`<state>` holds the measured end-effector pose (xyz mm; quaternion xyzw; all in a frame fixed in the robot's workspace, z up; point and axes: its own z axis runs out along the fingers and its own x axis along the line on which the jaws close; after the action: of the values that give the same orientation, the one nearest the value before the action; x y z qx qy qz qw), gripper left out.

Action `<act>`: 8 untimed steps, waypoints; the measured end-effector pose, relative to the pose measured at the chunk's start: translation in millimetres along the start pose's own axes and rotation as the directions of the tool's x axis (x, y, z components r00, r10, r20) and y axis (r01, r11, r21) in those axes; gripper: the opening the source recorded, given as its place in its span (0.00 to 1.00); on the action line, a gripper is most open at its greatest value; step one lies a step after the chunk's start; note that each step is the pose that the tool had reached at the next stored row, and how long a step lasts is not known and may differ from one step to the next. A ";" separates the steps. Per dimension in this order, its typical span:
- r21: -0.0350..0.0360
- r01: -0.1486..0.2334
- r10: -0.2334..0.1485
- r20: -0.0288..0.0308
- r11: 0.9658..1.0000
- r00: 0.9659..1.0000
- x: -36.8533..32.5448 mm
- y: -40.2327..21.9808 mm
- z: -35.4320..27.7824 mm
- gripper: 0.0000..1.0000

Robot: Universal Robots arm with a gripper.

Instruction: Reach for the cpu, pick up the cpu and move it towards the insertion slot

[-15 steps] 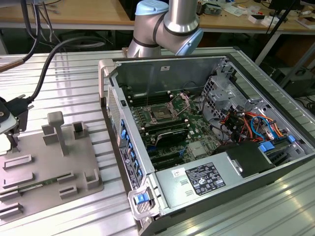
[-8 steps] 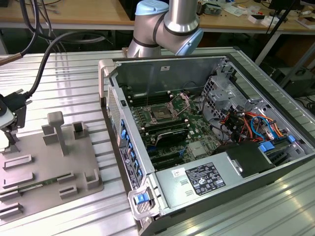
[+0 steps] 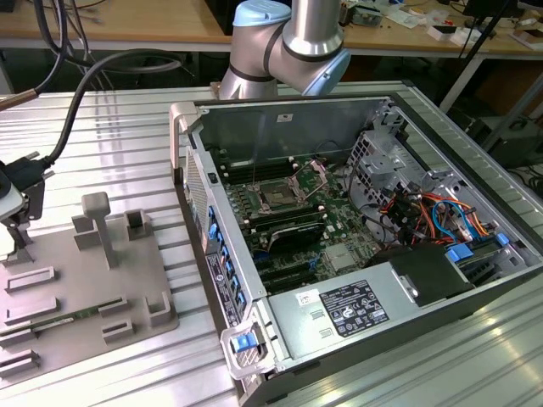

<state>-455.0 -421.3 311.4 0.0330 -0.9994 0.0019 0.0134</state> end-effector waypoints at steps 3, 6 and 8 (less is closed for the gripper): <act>0.000 0.000 0.000 0.000 1.000 1.000 -0.3 0.0 -0.2 0.55; 0.000 0.000 0.000 0.000 1.000 1.000 -2.9 -0.2 -0.1 0.55; 0.000 0.000 0.000 0.000 1.000 1.000 -3.5 -0.2 -0.1 0.55</act>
<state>-451.5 -421.3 311.4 0.0330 -0.9994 0.0019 0.0133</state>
